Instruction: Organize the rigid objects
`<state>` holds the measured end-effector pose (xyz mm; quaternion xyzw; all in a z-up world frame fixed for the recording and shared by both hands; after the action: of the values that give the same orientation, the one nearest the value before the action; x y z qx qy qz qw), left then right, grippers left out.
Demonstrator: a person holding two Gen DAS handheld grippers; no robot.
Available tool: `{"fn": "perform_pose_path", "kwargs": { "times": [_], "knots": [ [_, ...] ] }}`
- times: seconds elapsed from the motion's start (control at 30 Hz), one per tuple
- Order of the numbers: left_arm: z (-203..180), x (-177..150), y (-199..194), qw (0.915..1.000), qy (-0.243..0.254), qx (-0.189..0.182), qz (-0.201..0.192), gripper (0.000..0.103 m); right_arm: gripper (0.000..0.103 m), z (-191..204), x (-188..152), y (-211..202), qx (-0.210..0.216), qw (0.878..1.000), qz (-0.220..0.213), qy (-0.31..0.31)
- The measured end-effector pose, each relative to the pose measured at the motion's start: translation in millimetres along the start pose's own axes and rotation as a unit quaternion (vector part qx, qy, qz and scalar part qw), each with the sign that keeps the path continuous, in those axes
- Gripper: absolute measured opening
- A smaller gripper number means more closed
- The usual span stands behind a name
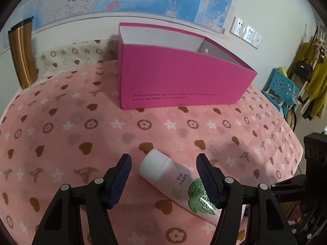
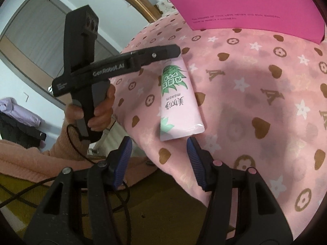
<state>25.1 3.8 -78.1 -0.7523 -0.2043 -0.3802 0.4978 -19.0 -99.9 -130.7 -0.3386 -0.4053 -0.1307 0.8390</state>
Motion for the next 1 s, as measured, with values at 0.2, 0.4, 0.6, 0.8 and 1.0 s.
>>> {"fn": "perform_pose_path", "kwargs": {
  "times": [0.2,0.4,0.6,0.8,1.0],
  "knots": [
    [-3.6,-3.2,1.1,0.9999,-0.004,-0.003,0.011,0.065,0.058,-8.1,6.2,-7.1,-0.011,1.0,-0.018,0.016],
    [-13.4,-4.8,-1.3,0.9995,-0.008,-0.028,0.015,0.065,0.058,-20.3,18.9,-15.9,-0.026,0.998,-0.04,0.027],
    [-36.6,-9.1,3.7,0.9982,0.003,-0.055,0.025,0.065,0.058,-37.9,36.0,-28.8,-0.055,0.996,-0.069,0.032],
    [-38.7,-8.6,7.5,0.9984,0.01,-0.048,0.029,0.065,0.058,-51.2,36.4,-41.1,-0.064,0.994,-0.073,0.055],
    [-35.5,2.8,4.7,0.9986,0.017,-0.049,0.013,0.065,0.058,-32.9,7.2,-53.3,-0.028,0.998,-0.031,0.048]
  ]
}}
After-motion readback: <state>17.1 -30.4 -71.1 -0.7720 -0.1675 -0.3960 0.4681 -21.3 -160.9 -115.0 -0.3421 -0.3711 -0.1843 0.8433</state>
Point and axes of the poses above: each gripper's, at about its wrist camera, not at the fingertips, and y roughly the way its jaws point, z to its left, x to its top, the point moved 6 cm from there along y, roughly the way its jaws point, and after that the axes turned 10 degrees about -z, right-handed, at the moved point
